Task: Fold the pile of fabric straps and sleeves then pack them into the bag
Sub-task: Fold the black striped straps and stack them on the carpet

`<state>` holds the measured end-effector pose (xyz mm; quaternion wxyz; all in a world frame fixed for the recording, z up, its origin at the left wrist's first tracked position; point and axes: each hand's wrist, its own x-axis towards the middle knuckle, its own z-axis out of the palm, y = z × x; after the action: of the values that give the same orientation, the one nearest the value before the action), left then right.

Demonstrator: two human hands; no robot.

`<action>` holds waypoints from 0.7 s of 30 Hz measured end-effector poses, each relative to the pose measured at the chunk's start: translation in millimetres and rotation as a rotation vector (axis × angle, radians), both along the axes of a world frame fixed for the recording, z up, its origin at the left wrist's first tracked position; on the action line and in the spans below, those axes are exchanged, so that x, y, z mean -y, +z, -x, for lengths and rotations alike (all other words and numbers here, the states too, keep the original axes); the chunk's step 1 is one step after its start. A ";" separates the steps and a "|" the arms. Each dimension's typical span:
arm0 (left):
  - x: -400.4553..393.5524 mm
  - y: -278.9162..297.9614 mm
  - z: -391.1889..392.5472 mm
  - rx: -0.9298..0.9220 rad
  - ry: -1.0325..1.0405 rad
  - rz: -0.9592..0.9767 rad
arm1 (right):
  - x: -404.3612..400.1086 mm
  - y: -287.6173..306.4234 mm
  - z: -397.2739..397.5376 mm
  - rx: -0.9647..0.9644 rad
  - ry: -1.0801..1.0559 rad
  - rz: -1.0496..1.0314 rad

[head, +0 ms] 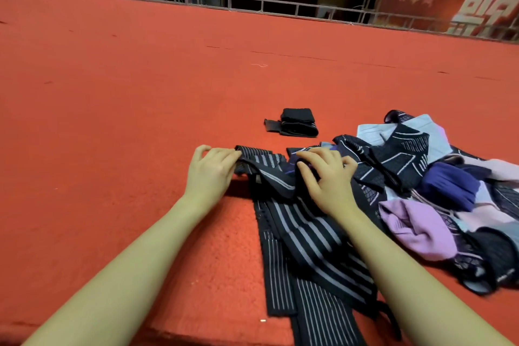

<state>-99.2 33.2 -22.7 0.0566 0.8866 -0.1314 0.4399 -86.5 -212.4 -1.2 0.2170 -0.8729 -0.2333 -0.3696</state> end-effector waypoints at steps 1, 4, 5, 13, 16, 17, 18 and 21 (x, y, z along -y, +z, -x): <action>-0.1 -1.4 2.7 0.000 0.006 0.002 | 6.5 -3.1 3.4 -0.038 -0.036 -0.001; 3.2 1.5 10.1 0.025 0.006 0.017 | 22.1 -8.2 9.1 -0.181 -0.151 0.046; 4.8 2.7 12.4 0.040 0.003 0.027 | 27.4 -10.4 10.9 -0.250 -0.188 0.057; 24.9 18.7 24.1 0.058 0.001 0.059 | 63.5 -30.8 30.7 -0.427 -0.334 0.179; 34.2 21.2 24.0 0.064 -0.007 0.072 | 67.5 -31.3 29.5 -0.503 -0.376 0.315; 37.4 21.8 23.5 0.066 -0.016 0.078 | 69.9 -33.3 28.6 -0.502 -0.378 0.315; 40.1 22.6 23.3 0.066 -0.022 0.087 | 72.1 -34.2 28.7 -0.463 -0.373 0.278; 46.8 25.6 21.4 0.068 0.002 0.124 | 74.8 -30.4 27.7 -0.163 -0.330 0.089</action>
<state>-120.6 -13.5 2.9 0.1066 0.8660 -0.1050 0.4772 -114.3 -287.2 -31.6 0.1329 -0.9351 -0.0845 -0.3175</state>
